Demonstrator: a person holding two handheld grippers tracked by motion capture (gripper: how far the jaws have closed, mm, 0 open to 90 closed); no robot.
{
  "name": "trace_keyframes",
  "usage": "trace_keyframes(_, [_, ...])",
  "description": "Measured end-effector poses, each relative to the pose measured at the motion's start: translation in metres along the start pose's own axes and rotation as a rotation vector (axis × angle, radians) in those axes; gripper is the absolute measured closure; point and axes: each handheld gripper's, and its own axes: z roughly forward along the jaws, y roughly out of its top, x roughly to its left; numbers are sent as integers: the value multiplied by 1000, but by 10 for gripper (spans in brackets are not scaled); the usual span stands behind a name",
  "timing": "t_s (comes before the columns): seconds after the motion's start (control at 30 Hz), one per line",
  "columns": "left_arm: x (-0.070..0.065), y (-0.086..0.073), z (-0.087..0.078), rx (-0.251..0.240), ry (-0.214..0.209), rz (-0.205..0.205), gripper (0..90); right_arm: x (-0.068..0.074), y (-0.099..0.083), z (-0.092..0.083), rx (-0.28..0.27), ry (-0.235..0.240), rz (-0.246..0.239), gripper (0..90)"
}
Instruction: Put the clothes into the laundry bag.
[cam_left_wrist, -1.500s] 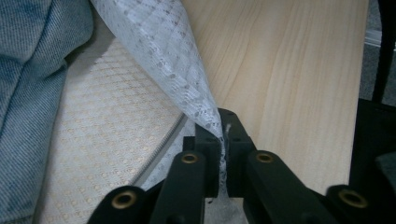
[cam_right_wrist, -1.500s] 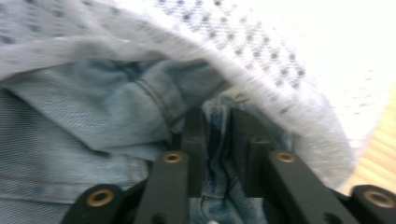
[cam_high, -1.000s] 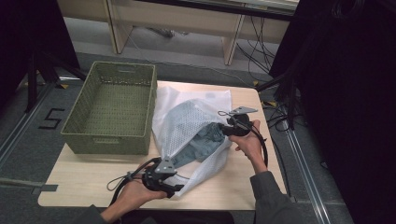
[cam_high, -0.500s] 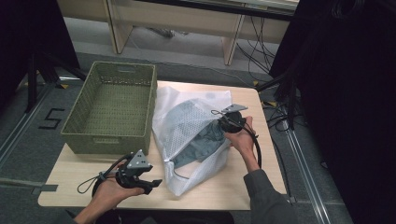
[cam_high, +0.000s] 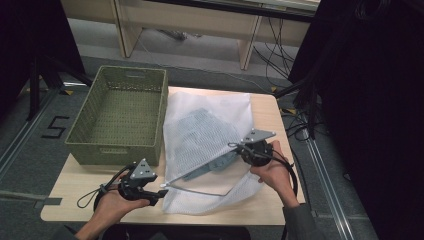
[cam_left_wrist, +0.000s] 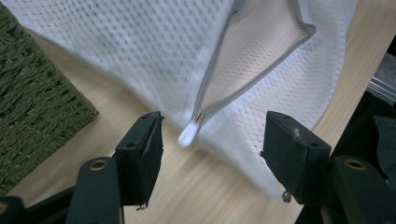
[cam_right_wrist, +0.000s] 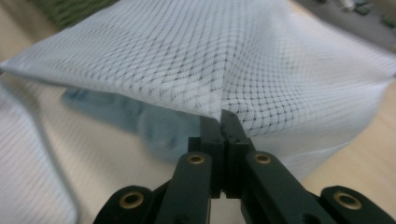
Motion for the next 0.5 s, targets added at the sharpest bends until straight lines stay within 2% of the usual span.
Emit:
trace_keyframes(0.1, [0,1,1,-1,-2,1,374,13,-19,13,32,24,-2,900])
trace_keyframes(0.13, [0,0,1,5,3,17,374,16,-26,20,57,32,-2,900])
trace_keyframes(0.17, [0,0,1,6,3,13,374,19,-31,26,84,40,13,900])
trace_keyframes(0.23, [0,0,1,5,2,10,374,19,-39,38,115,42,6,900])
trace_keyframes(0.27, [1,1,2,5,3,6,374,19,-42,45,148,37,-2,900])
trace_keyframes(0.33, [2,-1,2,19,21,21,369,16,-46,52,155,32,1,900])
trace_keyframes(0.37, [2,-1,2,21,22,20,368,14,-46,52,160,45,6,889])
trace_keyframes(0.4, [3,-1,2,21,25,14,368,12,-47,51,145,42,20,855])
trace_keyframes(0.43, [3,-1,1,22,26,15,367,11,-46,48,157,47,26,811])
trace_keyframes(0.47, [4,-1,1,15,27,10,366,13,-46,46,115,28,42,792])
trace_keyframes(0.5, [5,-1,1,15,26,6,366,13,-46,46,115,28,42,792])
